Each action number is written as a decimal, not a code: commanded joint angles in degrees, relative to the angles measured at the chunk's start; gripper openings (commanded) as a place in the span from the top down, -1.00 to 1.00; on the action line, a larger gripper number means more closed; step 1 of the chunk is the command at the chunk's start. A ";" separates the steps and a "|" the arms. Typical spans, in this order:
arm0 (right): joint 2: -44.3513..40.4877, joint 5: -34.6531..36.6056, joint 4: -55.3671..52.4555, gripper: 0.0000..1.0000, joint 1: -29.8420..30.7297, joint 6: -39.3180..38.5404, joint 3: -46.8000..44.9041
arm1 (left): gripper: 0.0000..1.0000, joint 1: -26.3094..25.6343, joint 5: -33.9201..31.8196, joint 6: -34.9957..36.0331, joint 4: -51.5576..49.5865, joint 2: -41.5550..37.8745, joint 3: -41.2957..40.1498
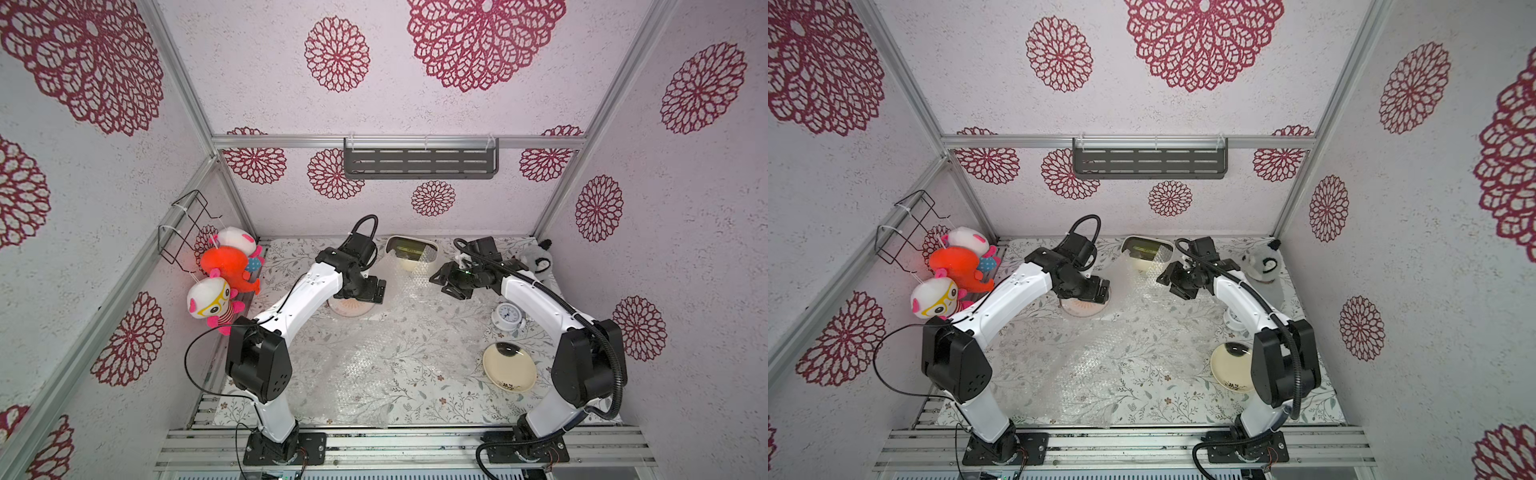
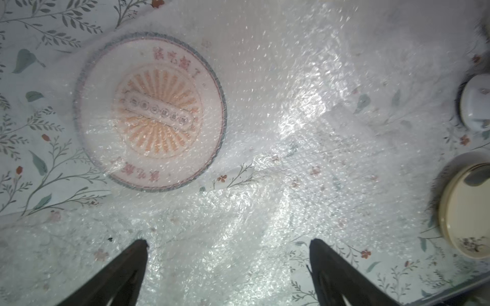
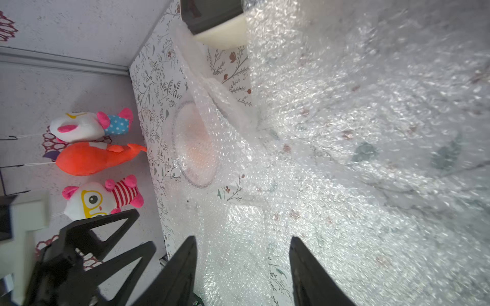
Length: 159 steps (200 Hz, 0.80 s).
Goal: Unpack dinner plates from bubble wrap
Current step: Unwrap the bubble wrap at the center of the board.
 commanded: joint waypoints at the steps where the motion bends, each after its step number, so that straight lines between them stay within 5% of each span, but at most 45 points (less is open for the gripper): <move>1: -5.14 0.29 1.68 -0.14 -0.84 3.01 -1.29 | -0.95 -2.61 -4.81 6.49 2.97 2.60 1.22; 82: -8.17 -6.74 5.56 -0.13 -4.88 1.49 -8.81 | -0.95 -15.01 -19.87 12.87 10.06 17.18 9.73; 159: -20.15 -3.35 10.93 -0.10 -4.79 9.36 -20.19 | -0.96 -15.37 -24.66 14.11 12.94 22.95 12.31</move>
